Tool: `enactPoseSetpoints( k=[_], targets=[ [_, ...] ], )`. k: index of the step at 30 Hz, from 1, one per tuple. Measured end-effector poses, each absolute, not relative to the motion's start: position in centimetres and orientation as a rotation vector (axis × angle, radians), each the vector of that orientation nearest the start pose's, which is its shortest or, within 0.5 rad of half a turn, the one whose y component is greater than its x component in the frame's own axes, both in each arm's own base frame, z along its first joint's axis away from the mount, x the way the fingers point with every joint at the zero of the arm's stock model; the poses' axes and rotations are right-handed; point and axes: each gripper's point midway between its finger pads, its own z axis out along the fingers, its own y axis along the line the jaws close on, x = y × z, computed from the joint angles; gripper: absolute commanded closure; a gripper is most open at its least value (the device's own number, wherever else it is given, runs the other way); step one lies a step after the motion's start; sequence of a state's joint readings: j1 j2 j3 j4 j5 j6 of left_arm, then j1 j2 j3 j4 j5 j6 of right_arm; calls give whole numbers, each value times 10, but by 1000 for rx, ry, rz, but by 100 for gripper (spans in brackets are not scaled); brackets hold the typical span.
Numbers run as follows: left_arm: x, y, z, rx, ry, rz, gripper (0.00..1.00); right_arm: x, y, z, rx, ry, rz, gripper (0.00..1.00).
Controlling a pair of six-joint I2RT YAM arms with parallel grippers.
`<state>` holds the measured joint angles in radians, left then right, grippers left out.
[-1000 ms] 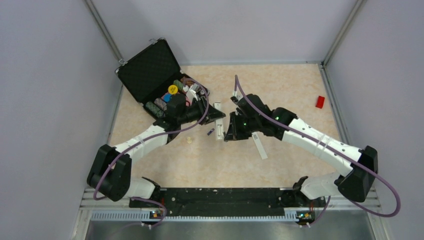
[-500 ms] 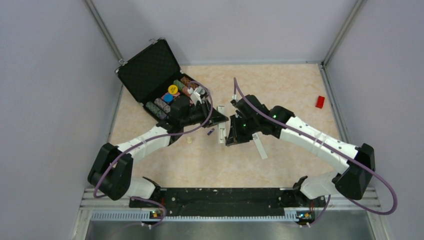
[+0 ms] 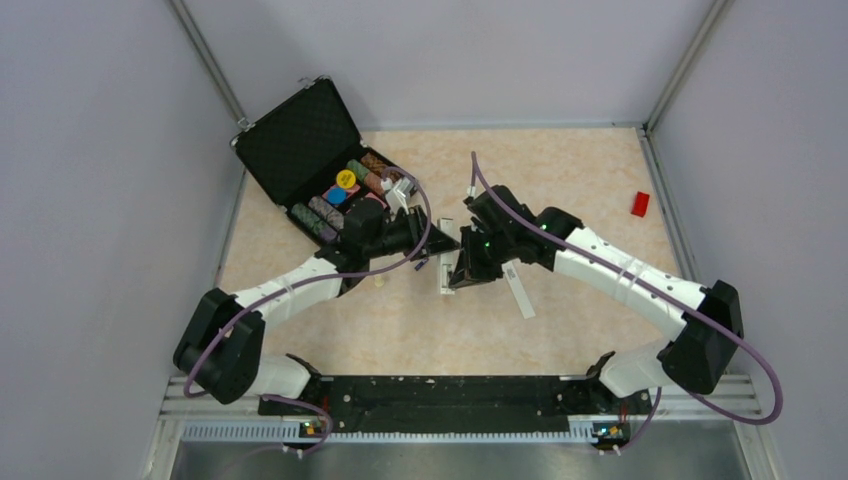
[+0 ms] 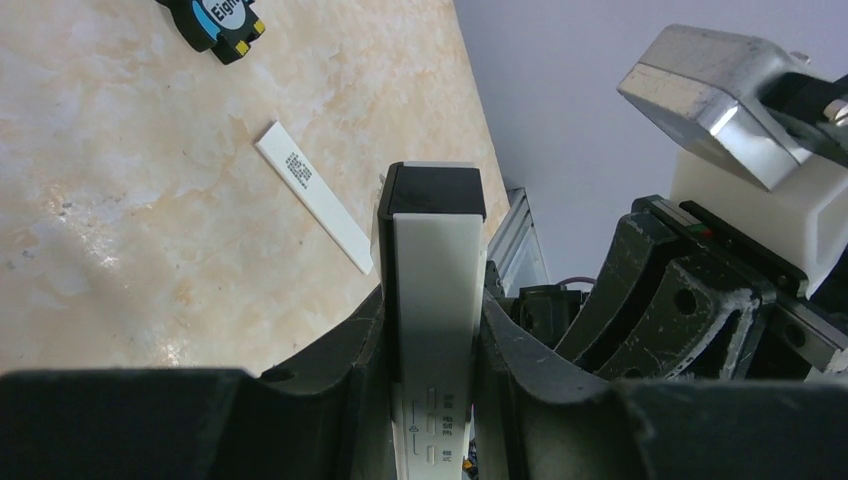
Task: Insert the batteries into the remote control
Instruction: Load the battery into the remote control.
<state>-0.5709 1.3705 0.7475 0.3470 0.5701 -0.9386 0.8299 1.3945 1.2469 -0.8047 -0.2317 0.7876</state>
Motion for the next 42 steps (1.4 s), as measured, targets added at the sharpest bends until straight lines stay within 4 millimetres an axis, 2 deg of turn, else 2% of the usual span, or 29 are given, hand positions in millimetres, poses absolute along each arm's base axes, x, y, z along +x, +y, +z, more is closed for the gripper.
enactPoseSetpoints(
  k=[7,23,27,30,31,34,38,42],
  targets=[
    [262,-314,198,41,2125,-1519,100,185,298,188,-128,2741,859,96],
    [260,-314,197,-68,2176,-1563,100,196,293,187,-58,2736,837,56],
    [259,-314,198,-75,2181,-1568,100,198,292,188,-44,2732,839,43],
    [260,-315,202,-86,2180,-1590,100,198,290,197,-32,2708,862,36],
    [261,-316,203,-89,2180,-1599,100,198,290,202,-31,2689,877,31],
    [261,-319,204,-119,2188,-1641,100,197,290,221,-47,2605,946,26],
    [261,-323,210,-161,2192,-1715,100,186,279,236,-60,2462,1052,24],
    [260,-327,227,-179,2167,-1789,100,174,267,240,-51,2335,1142,24]
  ],
)
